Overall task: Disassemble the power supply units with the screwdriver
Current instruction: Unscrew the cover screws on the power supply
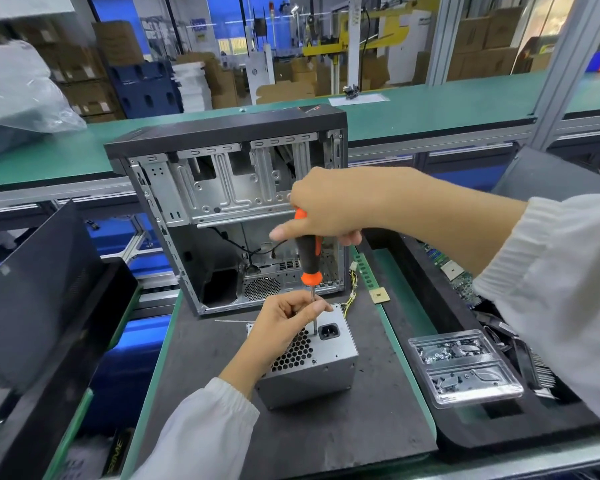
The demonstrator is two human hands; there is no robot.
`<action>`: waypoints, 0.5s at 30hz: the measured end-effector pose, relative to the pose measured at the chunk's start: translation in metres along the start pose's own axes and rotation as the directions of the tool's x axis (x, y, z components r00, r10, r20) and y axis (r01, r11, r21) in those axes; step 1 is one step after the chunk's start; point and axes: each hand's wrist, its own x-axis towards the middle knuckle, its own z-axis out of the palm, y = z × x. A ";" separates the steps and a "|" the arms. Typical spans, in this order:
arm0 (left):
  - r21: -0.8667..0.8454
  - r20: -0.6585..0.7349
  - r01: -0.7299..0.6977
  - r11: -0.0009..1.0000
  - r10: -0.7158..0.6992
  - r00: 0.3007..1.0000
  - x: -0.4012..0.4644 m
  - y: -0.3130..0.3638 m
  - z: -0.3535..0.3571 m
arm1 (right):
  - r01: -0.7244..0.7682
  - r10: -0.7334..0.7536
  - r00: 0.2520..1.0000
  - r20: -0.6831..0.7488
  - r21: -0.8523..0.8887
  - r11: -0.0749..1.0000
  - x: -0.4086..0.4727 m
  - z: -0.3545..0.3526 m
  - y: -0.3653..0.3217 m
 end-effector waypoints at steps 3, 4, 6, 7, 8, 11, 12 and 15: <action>-0.004 0.009 0.006 1.000 -0.006 1.000 0.000 0.000 0.000 | 0.106 -0.118 0.985 0.122 0.097 0.990 0.000 -0.006 0.005; -0.007 0.014 0.003 1.000 -0.003 1.000 0.000 0.000 0.000 | 0.143 -0.170 0.971 0.166 0.164 0.976 -0.002 -0.010 0.008; -0.009 0.027 -0.004 1.000 0.004 1.000 0.000 0.000 0.000 | 0.178 -0.233 0.951 0.203 0.258 0.950 -0.003 -0.014 0.011; -0.012 0.031 -0.006 1.000 0.006 1.000 0.000 0.000 0.001 | 0.157 -0.216 0.957 0.195 0.280 0.947 -0.004 -0.014 0.010; -0.019 0.032 -0.006 1.000 0.007 0.999 0.000 0.000 0.001 | 0.111 -0.164 0.969 0.184 0.267 0.957 -0.005 -0.012 0.007; -0.015 0.027 -0.001 1.000 0.001 1.000 0.000 -0.002 0.000 | -0.015 0.003 0.996 0.090 0.131 0.991 -0.002 -0.004 0.000; -0.005 0.026 0.005 1.000 -0.005 1.000 0.001 -0.002 0.000 | -0.010 0.004 0.998 0.058 0.103 0.995 0.000 -0.002 0.000; 0.016 0.030 0.013 1.000 -0.014 0.999 0.000 -0.002 -0.001 | 0.089 -0.109 0.986 0.129 0.146 0.985 0.000 -0.007 0.003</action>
